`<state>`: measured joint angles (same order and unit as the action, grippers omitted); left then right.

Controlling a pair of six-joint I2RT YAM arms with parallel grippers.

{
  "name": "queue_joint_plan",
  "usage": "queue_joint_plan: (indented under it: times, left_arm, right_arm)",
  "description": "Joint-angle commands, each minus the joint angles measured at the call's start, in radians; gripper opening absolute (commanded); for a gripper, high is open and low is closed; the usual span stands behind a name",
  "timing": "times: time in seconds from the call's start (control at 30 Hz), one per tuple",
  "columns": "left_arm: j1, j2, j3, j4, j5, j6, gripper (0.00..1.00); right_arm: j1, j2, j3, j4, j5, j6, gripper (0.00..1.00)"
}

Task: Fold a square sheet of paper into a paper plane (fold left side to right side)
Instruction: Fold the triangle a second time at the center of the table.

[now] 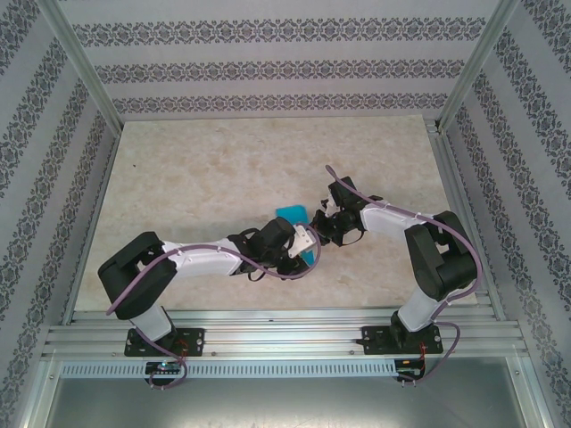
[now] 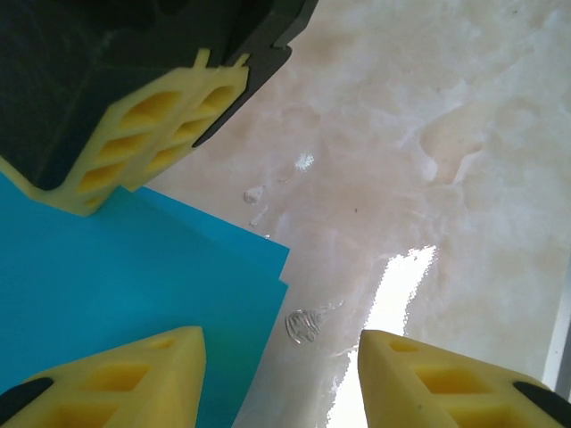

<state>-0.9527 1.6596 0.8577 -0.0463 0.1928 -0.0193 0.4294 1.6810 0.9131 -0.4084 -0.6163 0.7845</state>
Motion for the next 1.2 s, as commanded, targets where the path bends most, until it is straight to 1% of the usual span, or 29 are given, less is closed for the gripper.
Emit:
queue_joint_plan:
  times: [0.0,0.07,0.2,0.33,0.5,0.63,0.8,0.87,0.93,1.03,1.17]
  left_arm:
    - [-0.017,0.014,0.029,0.018,-0.079,-0.034,0.45]
    - [-0.017,0.015,0.031,0.028,-0.085,-0.042,0.40]
    - [-0.017,0.015,0.032,0.035,-0.092,-0.054,0.26]
    - [-0.017,0.007,0.024,0.042,-0.069,-0.061,0.15]
    - [-0.013,0.003,0.019,0.055,-0.017,-0.065,0.05]
    - [0.011,0.002,0.010,0.073,0.051,-0.084,0.00]
    - [0.061,-0.015,-0.023,0.117,0.145,-0.115,0.00]
    - [0.079,-0.020,-0.032,0.130,0.186,-0.123,0.00]
    - [0.086,-0.018,-0.036,0.131,0.201,-0.124,0.00]
    - [0.088,-0.015,-0.037,0.122,0.189,-0.118,0.03]
    - [0.088,-0.018,-0.041,0.123,0.182,-0.118,0.04]
  right_arm:
    - [-0.001,0.006,0.010,0.006,-0.020,0.019,0.02]
    - [-0.001,0.005,0.002,0.015,-0.022,0.024,0.02]
    - [-0.001,0.002,-0.005,0.015,-0.016,0.025,0.03]
    - [0.000,0.002,-0.004,0.004,-0.006,0.015,0.03]
    - [0.000,0.000,0.005,-0.018,0.007,-0.008,0.05]
    - [-0.003,-0.015,0.010,-0.020,0.018,-0.023,0.13]
    - [-0.021,-0.095,-0.014,-0.017,0.067,-0.044,0.33]
    - [-0.034,-0.136,-0.034,0.001,0.075,-0.049,0.39]
    - [-0.045,-0.172,-0.064,0.028,0.079,-0.048,0.45]
    - [-0.050,-0.181,-0.088,0.030,0.050,-0.035,0.49]
    - [-0.042,-0.161,-0.116,0.068,0.005,0.017,0.50]
